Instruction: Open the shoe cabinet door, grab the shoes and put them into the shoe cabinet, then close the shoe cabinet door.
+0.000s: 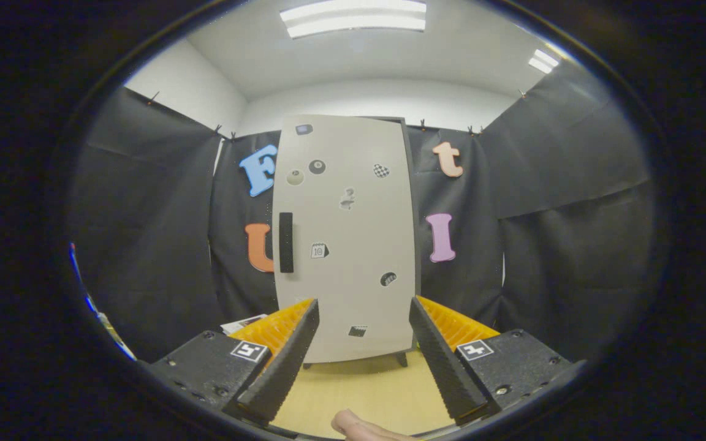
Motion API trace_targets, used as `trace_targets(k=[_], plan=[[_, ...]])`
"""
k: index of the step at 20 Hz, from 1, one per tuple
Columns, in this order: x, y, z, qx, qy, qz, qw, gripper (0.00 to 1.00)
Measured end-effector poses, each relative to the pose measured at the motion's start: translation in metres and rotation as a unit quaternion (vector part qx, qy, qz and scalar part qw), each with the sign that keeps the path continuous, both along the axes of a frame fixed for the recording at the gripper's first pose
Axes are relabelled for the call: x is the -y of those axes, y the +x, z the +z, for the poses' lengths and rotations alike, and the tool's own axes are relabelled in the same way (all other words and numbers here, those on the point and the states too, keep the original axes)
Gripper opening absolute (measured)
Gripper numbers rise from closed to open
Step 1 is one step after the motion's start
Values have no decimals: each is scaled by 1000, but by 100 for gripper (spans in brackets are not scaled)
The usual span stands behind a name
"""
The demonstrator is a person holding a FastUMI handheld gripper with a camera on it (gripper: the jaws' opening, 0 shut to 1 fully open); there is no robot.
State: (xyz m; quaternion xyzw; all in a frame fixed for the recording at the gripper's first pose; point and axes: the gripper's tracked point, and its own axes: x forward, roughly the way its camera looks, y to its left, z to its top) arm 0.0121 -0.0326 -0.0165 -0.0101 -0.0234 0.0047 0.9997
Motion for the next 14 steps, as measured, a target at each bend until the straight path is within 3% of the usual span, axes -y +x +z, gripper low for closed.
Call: trace_targets(k=[9,14], plan=[[29,-42,-12,6,-10,-36,999,97],[32,-45,-11,12,-19,-32,999,97]])
